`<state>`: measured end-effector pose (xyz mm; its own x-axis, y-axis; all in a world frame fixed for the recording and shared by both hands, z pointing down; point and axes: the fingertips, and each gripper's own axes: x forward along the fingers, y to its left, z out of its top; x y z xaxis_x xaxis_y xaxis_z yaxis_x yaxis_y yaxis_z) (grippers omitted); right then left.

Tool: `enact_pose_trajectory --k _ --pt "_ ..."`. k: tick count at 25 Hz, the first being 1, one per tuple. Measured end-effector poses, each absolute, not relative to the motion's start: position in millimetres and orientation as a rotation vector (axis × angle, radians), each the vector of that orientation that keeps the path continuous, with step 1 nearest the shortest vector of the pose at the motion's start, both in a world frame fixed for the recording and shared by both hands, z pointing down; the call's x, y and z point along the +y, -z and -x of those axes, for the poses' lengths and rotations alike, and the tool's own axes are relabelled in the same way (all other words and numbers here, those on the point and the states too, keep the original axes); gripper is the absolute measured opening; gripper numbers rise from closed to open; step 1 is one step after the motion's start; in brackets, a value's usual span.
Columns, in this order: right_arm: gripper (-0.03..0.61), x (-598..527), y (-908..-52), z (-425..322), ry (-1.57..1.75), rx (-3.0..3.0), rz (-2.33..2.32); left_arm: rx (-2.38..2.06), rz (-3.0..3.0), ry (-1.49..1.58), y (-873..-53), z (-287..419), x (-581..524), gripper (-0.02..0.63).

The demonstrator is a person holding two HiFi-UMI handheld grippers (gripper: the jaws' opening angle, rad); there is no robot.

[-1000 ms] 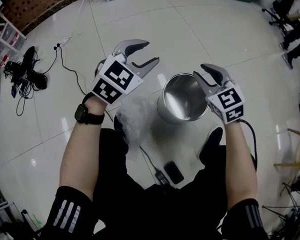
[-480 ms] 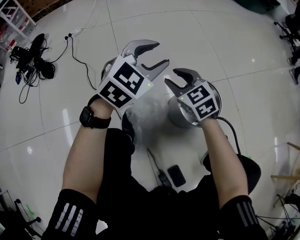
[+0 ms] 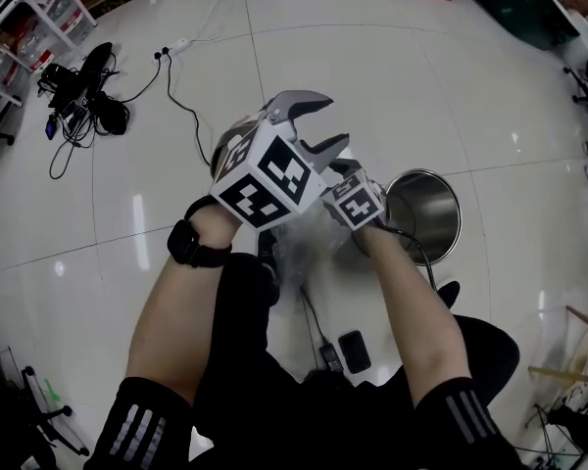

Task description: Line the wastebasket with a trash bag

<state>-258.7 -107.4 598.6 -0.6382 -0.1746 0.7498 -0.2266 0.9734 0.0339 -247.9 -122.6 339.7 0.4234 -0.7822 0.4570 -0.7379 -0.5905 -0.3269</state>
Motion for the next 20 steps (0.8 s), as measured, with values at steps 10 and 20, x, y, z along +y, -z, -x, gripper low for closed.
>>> enact_pose_trajectory --k 10,20 --pt "0.264 -98 -728 236 -0.060 -1.962 -0.304 1.411 2.583 0.928 -347 270 -113 0.201" --pt "0.078 -83 -763 214 -0.070 -1.886 -0.285 1.400 2.581 0.936 -348 266 -116 0.201"
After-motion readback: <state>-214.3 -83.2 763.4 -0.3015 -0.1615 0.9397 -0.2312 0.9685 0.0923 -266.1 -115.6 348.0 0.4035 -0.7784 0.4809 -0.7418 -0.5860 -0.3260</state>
